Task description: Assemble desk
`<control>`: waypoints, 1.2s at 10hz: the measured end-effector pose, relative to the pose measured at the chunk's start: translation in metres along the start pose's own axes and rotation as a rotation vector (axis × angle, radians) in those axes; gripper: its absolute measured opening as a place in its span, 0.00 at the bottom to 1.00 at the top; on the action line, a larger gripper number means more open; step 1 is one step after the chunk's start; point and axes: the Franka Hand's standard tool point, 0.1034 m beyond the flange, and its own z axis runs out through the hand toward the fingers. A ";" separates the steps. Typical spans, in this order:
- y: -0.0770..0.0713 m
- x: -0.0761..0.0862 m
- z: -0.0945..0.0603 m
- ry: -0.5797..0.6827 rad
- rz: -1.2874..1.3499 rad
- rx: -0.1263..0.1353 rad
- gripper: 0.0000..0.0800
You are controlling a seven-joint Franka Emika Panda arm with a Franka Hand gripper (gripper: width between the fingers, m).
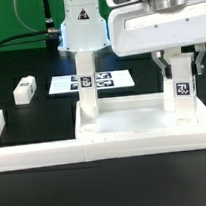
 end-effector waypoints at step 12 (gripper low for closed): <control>-0.001 0.001 0.005 -0.006 0.890 -0.075 0.37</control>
Offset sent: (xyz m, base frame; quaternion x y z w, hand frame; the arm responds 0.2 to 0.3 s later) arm 0.0107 0.0065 -0.0019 -0.0547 -0.0025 0.3363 0.9402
